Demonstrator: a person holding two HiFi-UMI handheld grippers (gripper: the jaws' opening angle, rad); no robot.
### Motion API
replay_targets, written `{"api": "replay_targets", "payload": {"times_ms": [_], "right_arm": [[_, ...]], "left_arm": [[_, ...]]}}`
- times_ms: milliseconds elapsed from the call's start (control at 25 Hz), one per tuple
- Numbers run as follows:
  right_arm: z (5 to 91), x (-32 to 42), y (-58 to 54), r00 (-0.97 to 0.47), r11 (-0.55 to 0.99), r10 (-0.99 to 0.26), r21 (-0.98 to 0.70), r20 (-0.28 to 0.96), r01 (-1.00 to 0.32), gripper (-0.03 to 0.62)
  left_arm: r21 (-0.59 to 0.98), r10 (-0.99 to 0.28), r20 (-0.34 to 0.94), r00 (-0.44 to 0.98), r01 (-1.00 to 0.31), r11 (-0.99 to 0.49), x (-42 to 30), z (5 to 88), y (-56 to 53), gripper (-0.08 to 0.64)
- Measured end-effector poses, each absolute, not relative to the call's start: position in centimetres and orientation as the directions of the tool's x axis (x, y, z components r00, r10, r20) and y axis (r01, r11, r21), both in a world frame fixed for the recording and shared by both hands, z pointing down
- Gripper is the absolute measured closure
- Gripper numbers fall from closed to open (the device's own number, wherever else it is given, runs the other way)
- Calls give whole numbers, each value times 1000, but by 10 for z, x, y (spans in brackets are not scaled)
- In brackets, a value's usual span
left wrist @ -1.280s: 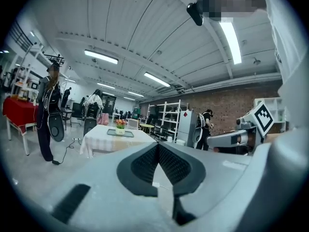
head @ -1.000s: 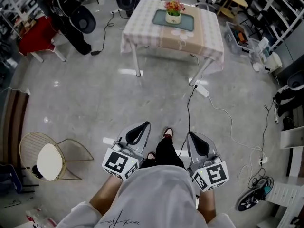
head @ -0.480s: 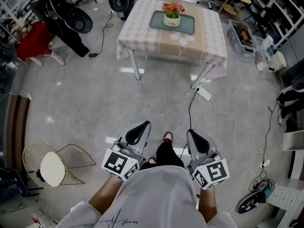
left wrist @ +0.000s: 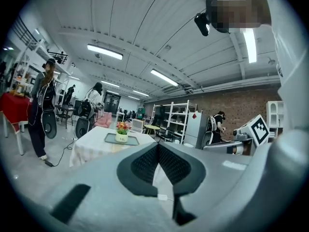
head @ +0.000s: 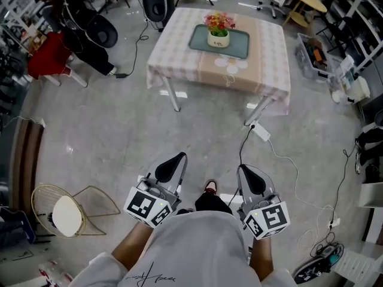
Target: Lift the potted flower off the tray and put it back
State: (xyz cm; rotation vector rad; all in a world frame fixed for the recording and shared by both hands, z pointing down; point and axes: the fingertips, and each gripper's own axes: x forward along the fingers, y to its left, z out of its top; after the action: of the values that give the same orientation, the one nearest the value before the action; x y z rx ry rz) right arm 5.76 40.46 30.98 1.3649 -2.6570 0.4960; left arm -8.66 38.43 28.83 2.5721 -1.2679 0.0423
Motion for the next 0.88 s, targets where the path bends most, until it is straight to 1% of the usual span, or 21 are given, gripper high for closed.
{"api": "replay_targets", "payload": {"times_ms": [320, 600, 880], "right_arm": [[316, 93, 353, -618, 570, -752, -242, 230, -785, 583], [326, 114, 325, -623, 572, -752, -256, 215, -779, 583], [330, 116, 292, -625, 570, -754, -269, 205, -776, 583]], "left_arm": [[201, -806, 176, 565, -822, -532, -61, 295, 340, 563], [178, -798, 187, 573, -818, -546, -33, 302, 318, 563], [161, -783, 185, 593, -805, -571, -22, 303, 284, 563]]}}
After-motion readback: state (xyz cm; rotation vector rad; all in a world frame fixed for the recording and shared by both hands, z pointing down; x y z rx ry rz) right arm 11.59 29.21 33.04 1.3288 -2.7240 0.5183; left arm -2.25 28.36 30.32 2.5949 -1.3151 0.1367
